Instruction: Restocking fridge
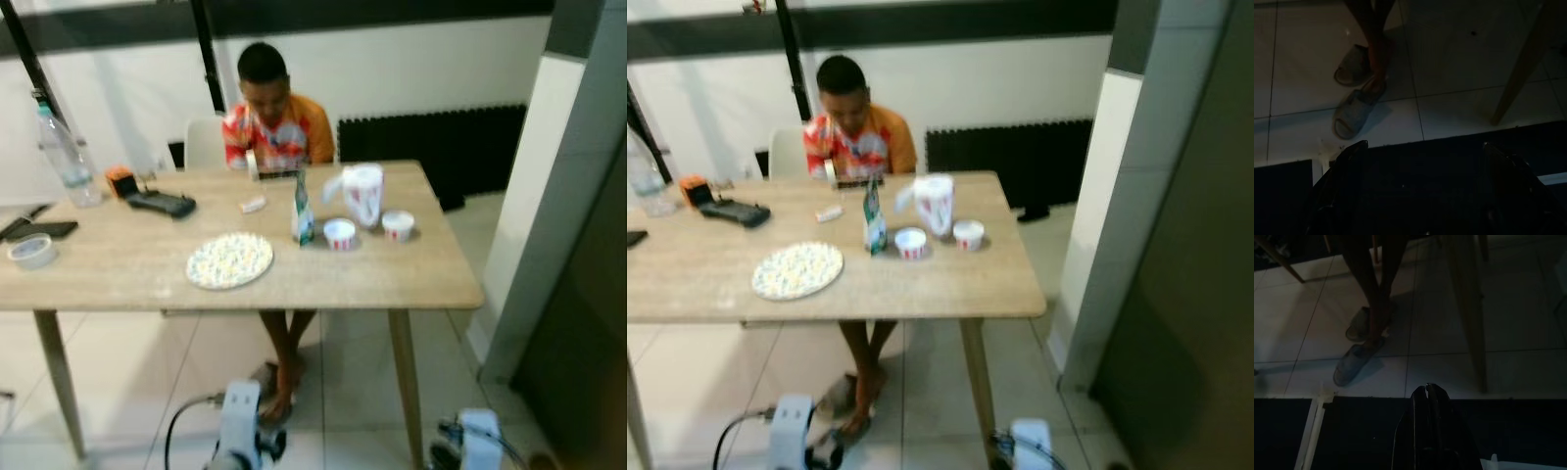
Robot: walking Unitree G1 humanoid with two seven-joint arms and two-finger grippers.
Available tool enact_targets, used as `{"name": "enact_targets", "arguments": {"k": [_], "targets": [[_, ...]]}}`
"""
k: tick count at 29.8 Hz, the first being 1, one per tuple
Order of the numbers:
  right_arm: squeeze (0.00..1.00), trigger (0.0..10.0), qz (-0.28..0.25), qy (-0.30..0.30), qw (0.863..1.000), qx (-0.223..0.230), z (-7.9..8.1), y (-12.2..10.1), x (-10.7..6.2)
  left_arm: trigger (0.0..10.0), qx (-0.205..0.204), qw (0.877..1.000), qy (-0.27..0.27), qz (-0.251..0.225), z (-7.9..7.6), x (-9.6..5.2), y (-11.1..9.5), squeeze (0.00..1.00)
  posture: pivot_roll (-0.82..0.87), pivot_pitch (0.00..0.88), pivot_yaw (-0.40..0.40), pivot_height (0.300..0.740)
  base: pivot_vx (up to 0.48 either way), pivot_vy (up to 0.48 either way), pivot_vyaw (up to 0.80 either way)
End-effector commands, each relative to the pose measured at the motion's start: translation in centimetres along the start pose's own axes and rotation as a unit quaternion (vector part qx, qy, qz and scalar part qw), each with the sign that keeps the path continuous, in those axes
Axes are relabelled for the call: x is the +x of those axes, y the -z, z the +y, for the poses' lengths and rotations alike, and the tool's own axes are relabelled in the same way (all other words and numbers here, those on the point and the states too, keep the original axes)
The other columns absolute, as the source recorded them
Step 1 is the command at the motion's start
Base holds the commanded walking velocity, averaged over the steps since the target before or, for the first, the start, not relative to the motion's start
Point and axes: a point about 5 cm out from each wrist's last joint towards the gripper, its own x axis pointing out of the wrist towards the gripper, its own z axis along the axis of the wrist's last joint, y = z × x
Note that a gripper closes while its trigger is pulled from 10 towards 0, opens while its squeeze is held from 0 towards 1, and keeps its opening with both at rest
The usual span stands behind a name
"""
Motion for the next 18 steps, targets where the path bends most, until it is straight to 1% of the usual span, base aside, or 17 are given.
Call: {"name": "enact_targets", "arguments": {"k": [1, 18], "targets": [[0.0, 10.0, 0.003, 0.005, 1.0, -0.003, -0.32, 0.1, -0.13, 10.0, -0.001, 1.0, -0.003, 0.009, 0.14, -0.09, 0.39, 0.0, -0.05, 0.055, 0.098, 0.74, 0.251, 0.0, 0.0], [0.0, 10.0, 0.008, 0.008, 1.0, -0.001, -0.38, 0.21, -0.15, 10.0, -0.003, 1.0, -0.003, 0.009, 0.11, -0.07, 0.38, 0.0, -0.06, 0.056, 0.1, 0.74, 0.249, 0.0, 0.0]]}}
